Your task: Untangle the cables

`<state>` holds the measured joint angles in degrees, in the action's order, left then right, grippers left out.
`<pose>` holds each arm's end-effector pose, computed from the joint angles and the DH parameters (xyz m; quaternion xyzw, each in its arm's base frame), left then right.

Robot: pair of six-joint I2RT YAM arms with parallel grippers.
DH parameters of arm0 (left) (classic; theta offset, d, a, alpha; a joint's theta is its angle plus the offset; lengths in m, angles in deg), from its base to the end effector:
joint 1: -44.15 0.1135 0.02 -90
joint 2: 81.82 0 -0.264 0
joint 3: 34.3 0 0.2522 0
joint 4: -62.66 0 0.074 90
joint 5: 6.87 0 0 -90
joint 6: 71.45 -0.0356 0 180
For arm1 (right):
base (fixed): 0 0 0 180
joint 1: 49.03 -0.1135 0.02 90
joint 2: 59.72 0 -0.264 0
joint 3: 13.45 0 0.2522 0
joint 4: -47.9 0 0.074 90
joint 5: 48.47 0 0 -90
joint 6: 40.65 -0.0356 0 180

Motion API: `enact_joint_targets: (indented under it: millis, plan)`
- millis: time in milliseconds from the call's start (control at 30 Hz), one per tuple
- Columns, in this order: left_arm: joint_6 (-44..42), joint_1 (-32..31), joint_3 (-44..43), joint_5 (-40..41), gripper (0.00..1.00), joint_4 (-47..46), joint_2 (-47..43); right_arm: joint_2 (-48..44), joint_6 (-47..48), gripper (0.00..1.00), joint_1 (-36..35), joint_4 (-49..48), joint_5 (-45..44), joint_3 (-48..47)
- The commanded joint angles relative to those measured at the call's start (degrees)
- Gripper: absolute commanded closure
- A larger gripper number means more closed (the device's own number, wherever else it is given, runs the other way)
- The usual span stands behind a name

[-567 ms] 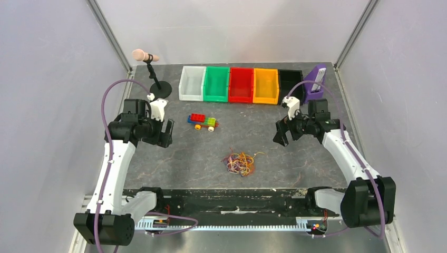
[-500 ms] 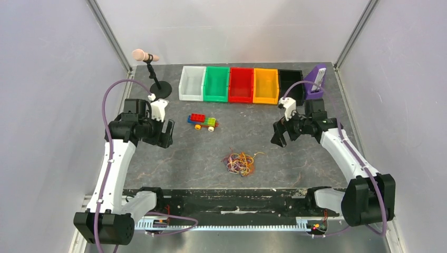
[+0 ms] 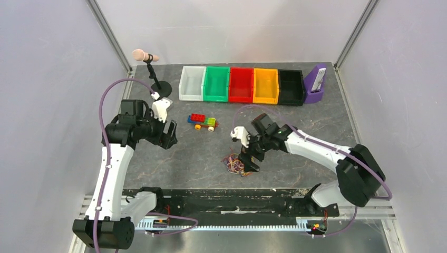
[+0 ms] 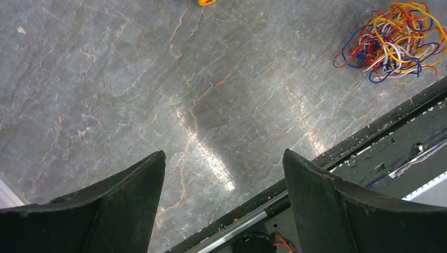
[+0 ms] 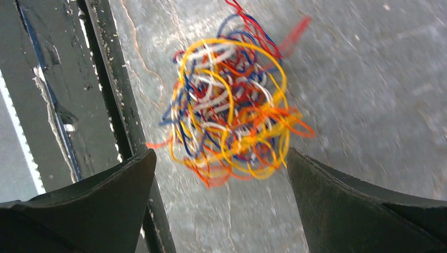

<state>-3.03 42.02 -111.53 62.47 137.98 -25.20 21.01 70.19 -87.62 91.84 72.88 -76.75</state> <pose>0.1722 -0.0190 0.3351 0.2458 0.9063 -0.1181 0.3228 0.1980 0.1817 0.2069 -0.5205 0.7771 0.2954 0.1948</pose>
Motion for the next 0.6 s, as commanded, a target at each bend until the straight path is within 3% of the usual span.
enact_joint_targets:
  millis: [0, 67, 133, 233, 267, 300, 333, 567]
  plan:
    - [-1.63, -0.36, 0.77, -5.23, 0.11, -4.26, -1.03, 3.79, -2.90, 0.02, -6.73, -8.50, -4.83, 0.06]
    - [-0.38, -0.37, 0.77, -7.02, 0.11, -4.50, -0.30, 5.90, -4.64, 0.02, -8.90, -11.77, -7.42, 0.67]
    - [0.59, -0.42, 1.48, -9.85, 0.11, -4.98, -0.07, 7.78, -6.33, 0.13, -9.66, -14.82, -10.17, 1.71]
    - [1.80, -0.80, 4.48, -13.89, 0.11, -7.55, -1.71, 9.03, -6.26, 0.49, -9.54, -15.91, -13.29, 2.32]
    - [2.99, -1.29, 5.71, -14.34, 0.12, -8.81, -2.37, 8.50, -5.56, 0.65, -9.40, -15.82, -13.48, 2.42]
    - [3.84, -1.79, 6.72, -15.12, 0.14, -10.09, -2.75, 7.40, -4.94, 0.90, -8.95, -15.83, -13.12, 2.72]
    - [4.01, -3.03, 7.83, -16.13, 0.16, -10.97, -2.81, 6.16, -4.76, 1.00, -8.17, -16.08, -12.07, 2.94]
    - [12.69, -18.13, 9.70, -16.24, 0.20, -26.08, 3.20, -3.89, -5.55, 1.00, 0.44, -17.82, 3.66, 1.02]
